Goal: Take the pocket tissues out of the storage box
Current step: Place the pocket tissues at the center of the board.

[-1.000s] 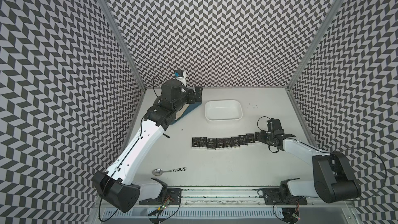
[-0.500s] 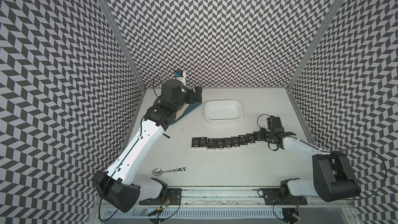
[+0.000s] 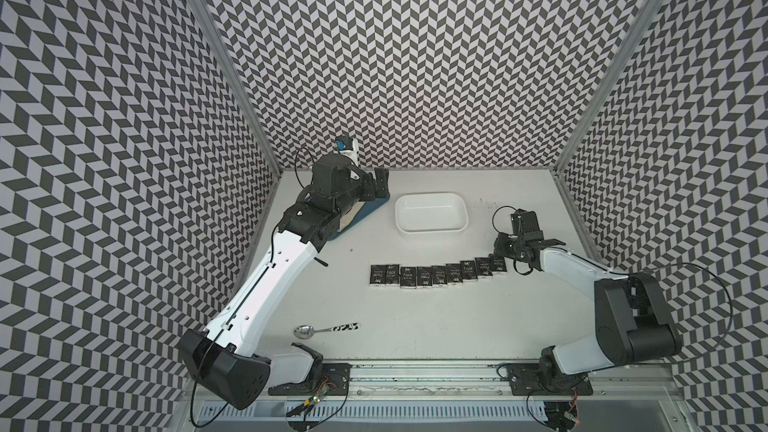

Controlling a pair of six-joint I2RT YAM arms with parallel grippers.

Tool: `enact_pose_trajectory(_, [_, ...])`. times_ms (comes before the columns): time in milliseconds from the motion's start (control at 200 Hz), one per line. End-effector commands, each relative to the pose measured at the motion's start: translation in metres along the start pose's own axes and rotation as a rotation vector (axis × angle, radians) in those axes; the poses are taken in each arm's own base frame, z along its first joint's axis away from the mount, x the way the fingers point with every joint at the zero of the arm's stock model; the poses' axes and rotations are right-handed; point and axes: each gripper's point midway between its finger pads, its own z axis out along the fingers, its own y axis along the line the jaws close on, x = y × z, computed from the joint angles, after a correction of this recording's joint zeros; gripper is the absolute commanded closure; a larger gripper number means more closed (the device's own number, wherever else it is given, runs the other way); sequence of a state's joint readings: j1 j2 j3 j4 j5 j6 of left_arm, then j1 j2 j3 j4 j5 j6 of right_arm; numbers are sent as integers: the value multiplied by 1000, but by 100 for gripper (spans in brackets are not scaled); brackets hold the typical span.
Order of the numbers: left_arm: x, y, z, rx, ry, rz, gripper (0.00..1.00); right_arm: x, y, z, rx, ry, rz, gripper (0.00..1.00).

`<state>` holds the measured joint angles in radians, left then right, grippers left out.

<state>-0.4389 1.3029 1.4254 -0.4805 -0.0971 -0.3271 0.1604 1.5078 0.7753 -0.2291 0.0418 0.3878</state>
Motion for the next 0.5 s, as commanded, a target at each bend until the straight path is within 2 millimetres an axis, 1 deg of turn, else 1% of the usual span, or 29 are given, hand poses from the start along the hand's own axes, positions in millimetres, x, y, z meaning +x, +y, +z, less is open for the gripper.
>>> enact_pose_trajectory(0, [-20,-5,-14,8,-50,10,1,-5,-4,6,30,-18,-32,55])
enact_pose_trajectory(160, [-20,-5,-14,6,-50,9,1,3,-2,13,18,10,-41,56])
enact_pose_trajectory(305, [-17,-5,-14,8,-46,12,1,7,0,14,16,19,-55,58])
enact_pose_trajectory(496, [-17,-4,-14,7,-47,11,1,18,2,15,6,39,-67,61])
